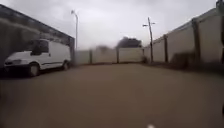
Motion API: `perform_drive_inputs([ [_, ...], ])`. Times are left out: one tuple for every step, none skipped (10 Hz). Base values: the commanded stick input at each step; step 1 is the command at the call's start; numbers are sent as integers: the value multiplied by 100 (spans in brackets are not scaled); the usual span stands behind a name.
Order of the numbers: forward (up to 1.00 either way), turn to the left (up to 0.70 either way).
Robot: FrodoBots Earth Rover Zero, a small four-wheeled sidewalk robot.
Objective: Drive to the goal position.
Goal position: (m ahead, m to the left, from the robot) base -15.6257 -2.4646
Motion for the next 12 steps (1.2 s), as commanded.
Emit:
perform_drive_inputs([
  [70, 2],
  [70, 2],
  [70, 1],
  [70, 0],
  [70, 0],
  [70, 0],
  [70, 0],
  [70, 0],
  [70, 1],
  [70, 2],
  [70, 2],
  [70, 1],
])
